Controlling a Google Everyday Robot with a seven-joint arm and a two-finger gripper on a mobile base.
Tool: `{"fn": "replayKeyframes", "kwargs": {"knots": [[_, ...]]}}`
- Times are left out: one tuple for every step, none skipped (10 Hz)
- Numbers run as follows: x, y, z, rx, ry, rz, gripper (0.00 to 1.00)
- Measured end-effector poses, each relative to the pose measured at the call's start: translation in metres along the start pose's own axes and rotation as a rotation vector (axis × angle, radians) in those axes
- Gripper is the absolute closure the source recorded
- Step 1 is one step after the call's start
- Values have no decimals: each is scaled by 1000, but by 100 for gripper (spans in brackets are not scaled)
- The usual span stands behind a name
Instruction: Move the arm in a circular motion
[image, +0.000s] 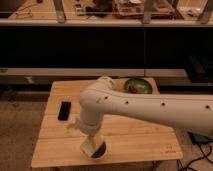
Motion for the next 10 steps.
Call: {"fn": "replayKeyframes", "kwargs": {"knots": [[-3,-44,13,62,-32,-76,20],[4,-72,23,94,-41,-120,20],[20,-95,35,114,-39,-150,20],[71,-119,54,115,4,-172,20],[115,-122,59,96,46,-163,20],[153,-120,59,78,83,-144,20],[208,-115,52,53,139,-107,20],[269,-105,39,16,206,-57,20],[313,-92,23,-17,260,-7,20],[355,-72,4,-52,315,51,20]]}}
